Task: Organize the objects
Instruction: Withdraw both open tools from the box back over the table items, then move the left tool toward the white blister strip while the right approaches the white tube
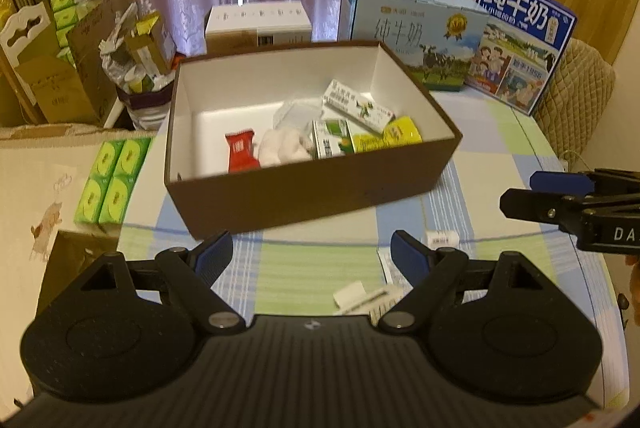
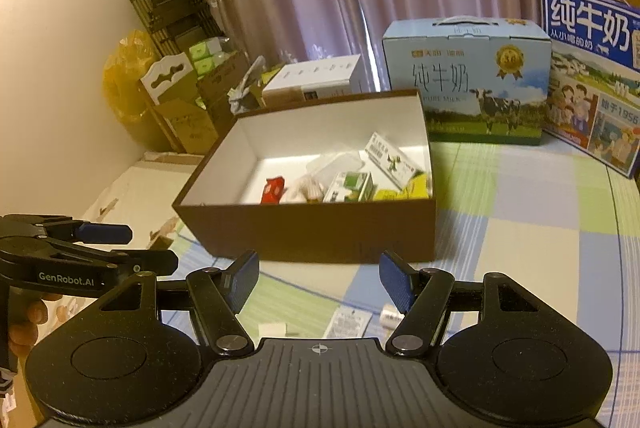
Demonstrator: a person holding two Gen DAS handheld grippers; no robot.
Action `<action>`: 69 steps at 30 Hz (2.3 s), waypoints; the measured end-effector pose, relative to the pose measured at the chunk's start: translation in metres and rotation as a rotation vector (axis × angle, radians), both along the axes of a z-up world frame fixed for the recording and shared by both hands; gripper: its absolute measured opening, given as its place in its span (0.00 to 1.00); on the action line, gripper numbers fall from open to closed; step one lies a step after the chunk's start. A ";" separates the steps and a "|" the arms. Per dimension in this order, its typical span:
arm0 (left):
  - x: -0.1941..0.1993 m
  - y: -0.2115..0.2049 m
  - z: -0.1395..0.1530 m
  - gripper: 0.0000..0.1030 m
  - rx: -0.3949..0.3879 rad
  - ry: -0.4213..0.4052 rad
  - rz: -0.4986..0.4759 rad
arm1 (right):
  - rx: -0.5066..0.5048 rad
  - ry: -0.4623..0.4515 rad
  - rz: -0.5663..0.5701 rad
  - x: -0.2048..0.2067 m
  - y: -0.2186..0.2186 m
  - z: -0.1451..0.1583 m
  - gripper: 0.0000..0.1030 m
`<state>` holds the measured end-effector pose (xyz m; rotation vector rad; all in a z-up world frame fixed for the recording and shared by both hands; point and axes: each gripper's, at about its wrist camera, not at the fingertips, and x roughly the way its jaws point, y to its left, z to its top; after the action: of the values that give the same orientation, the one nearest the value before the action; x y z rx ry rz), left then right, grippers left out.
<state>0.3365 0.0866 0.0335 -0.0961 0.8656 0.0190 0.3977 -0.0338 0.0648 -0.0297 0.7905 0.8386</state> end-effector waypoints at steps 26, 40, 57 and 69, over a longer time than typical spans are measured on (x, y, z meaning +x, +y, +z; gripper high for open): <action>-0.032 -0.019 -0.027 0.81 -0.009 0.060 0.002 | -0.054 0.082 -0.045 -0.031 -0.027 -0.035 0.62; -0.037 -0.021 -0.054 0.81 0.004 0.086 -0.036 | -0.121 0.148 -0.090 -0.034 -0.038 -0.062 0.62; -0.006 -0.032 -0.097 0.80 0.043 0.117 -0.185 | -0.172 0.212 -0.171 -0.032 -0.055 -0.083 0.62; 0.033 -0.036 -0.134 0.80 0.066 0.178 -0.323 | -0.196 0.241 -0.242 -0.025 -0.070 -0.090 0.62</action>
<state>0.3698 0.0504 -0.1004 0.1094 1.0493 -0.2499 0.3723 -0.1042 -0.0248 -0.0063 1.0781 0.5392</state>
